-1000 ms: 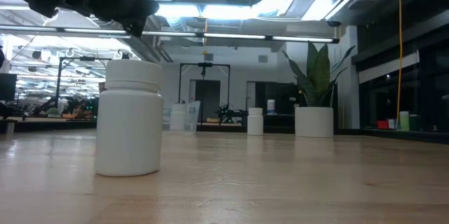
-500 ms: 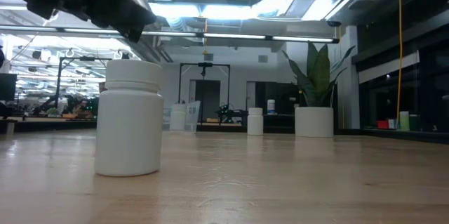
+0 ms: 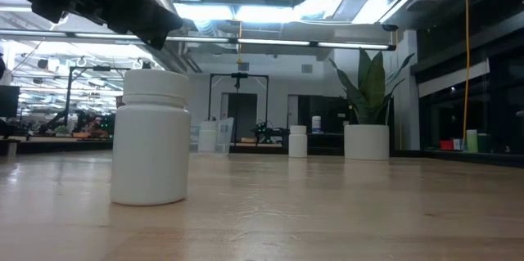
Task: Pick and place pill bottles into a basket
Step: Put the white pill bottle into the transparent container
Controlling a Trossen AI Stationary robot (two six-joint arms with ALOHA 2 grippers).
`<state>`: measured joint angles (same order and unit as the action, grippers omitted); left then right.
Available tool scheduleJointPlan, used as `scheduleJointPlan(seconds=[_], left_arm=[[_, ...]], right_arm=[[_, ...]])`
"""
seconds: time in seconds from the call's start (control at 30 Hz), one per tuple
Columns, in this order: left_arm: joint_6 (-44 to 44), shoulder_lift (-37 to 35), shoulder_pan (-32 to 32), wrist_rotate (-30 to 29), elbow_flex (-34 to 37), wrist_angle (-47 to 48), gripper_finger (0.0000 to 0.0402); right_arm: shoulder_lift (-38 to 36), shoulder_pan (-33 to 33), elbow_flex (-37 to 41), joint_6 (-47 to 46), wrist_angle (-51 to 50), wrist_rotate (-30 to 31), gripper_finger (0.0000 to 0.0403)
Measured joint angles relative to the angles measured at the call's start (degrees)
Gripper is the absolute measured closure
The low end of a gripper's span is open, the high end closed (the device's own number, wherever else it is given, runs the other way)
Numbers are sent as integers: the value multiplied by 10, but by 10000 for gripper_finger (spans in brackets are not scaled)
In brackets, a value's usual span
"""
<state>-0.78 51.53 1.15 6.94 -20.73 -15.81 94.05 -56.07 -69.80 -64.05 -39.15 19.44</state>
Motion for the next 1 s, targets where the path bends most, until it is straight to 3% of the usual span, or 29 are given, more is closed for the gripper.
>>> scheduleJointPlan(seconds=[0.27,0.47,0.63,1.0], left_arm=[[31,0,0,-27,0,-3,399],[36,0,0,-28,0,-3,399],[36,0,0,-29,0,-3,400],[36,0,0,-29,0,-3,399]], right_arm=[[26,0,0,1,0,0,222],[52,0,0,2,-1,0,170],[68,0,0,2,3,0,151],[95,0,0,2,8,0,150]])
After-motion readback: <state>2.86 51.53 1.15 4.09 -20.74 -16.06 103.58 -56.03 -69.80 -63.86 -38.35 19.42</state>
